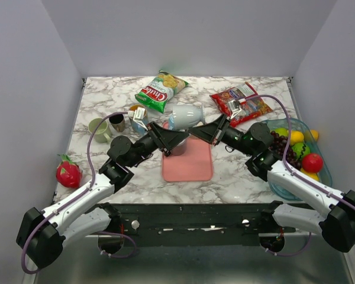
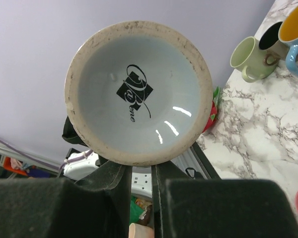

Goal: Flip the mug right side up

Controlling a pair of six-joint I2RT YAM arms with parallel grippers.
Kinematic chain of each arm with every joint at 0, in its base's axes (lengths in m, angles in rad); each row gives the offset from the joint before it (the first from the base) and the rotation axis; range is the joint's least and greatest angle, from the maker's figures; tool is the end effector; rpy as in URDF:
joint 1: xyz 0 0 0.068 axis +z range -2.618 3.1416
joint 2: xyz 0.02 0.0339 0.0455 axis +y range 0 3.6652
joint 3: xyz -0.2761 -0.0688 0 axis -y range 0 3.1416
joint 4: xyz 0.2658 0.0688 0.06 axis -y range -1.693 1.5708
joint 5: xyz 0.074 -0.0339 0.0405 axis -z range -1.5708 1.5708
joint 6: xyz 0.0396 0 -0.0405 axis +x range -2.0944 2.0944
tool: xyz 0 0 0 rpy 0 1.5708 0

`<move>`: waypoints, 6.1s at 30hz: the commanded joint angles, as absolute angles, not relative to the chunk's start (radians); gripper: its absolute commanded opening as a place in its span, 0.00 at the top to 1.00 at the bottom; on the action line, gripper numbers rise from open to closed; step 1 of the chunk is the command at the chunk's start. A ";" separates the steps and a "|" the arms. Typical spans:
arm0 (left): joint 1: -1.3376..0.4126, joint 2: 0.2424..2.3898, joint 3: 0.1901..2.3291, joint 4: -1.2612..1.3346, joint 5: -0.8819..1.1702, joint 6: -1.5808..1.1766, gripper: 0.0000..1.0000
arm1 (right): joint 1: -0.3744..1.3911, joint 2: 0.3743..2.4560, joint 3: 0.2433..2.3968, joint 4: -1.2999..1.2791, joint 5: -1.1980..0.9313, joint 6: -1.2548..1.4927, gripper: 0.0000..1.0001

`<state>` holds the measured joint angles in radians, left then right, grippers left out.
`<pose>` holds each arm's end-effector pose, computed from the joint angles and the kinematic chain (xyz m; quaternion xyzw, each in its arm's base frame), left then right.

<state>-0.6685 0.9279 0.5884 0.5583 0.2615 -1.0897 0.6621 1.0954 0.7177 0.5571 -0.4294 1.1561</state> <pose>0.1778 -0.1535 0.3269 -0.0302 0.6279 -0.6477 0.4305 0.2037 0.1796 0.3364 -0.0055 0.6472 0.6756 0.3531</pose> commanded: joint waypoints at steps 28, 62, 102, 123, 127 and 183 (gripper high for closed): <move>-0.664 0.758 0.729 -0.059 -0.237 -0.786 1.00 | 0.704 0.968 0.755 0.109 -0.299 0.896 0.28; -0.664 1.215 0.732 -0.253 -0.505 -0.612 1.00 | 0.675 0.962 0.839 -0.259 -0.147 0.692 0.08; -0.620 0.881 0.942 -0.610 -0.414 -0.554 0.01 | 0.844 1.540 1.276 -0.514 0.399 1.081 0.09; -0.497 0.885 0.948 -0.603 -0.215 -0.482 0.01 | 0.899 1.977 1.582 -0.724 0.407 1.230 0.07; -0.479 0.884 0.942 -0.598 -0.192 -0.474 0.01 | 0.897 1.974 1.591 -0.742 0.402 1.221 0.07; -0.383 0.824 0.818 -0.534 -0.055 -0.433 0.01 | 1.003 2.072 1.683 -0.859 0.632 0.940 0.58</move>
